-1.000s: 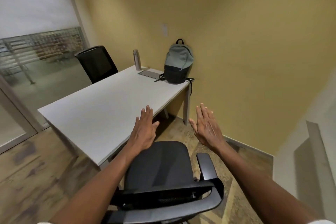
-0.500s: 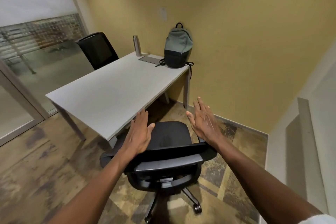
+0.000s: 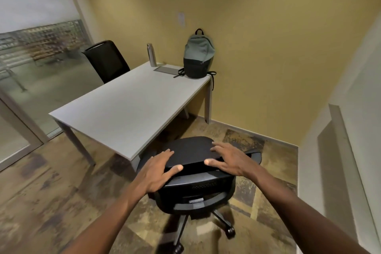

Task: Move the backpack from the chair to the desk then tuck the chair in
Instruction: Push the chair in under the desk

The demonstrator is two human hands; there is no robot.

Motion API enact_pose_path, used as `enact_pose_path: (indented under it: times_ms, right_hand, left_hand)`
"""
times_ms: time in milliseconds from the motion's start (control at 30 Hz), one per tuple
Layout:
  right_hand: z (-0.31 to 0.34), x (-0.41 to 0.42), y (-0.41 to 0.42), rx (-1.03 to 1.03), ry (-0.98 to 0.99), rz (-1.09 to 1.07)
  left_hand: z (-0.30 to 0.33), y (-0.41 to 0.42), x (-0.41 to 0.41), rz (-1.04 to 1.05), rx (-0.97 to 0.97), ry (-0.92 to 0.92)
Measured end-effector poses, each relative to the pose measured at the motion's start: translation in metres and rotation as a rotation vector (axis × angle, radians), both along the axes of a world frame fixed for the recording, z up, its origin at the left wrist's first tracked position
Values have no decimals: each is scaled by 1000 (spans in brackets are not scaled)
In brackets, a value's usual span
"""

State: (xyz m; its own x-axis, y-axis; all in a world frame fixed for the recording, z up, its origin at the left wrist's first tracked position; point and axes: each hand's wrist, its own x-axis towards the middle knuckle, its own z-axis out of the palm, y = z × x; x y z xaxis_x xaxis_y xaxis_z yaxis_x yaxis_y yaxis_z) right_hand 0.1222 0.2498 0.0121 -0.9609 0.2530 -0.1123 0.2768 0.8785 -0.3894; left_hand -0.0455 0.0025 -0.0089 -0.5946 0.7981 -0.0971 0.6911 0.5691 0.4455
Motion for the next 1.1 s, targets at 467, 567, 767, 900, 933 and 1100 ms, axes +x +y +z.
enact_pose_path:
  times_ms: [467,567,767,900,933,1100]
  right_hand:
    - [-24,0,-12,392,-57,67]
    - [-22,-4,-6,408,-54,78]
    - [-20,-20,13,416,-71,79]
    - [-20,-36,37,418,-70,85]
    - [-20,-40,45,418,-70,86]
    - [-20,-68,92,426,-58,117]
  left_hand:
    - [12,-4,-4,-127,-73,89]
    - [13,3,-5,-104,-70,104]
    - [15,20,-11,-56,-53,104]
    - [16,42,-18,-23,-94,91]
    - [16,50,-20,-14,-103,90]
    - [15,92,-34,40,-96,105]
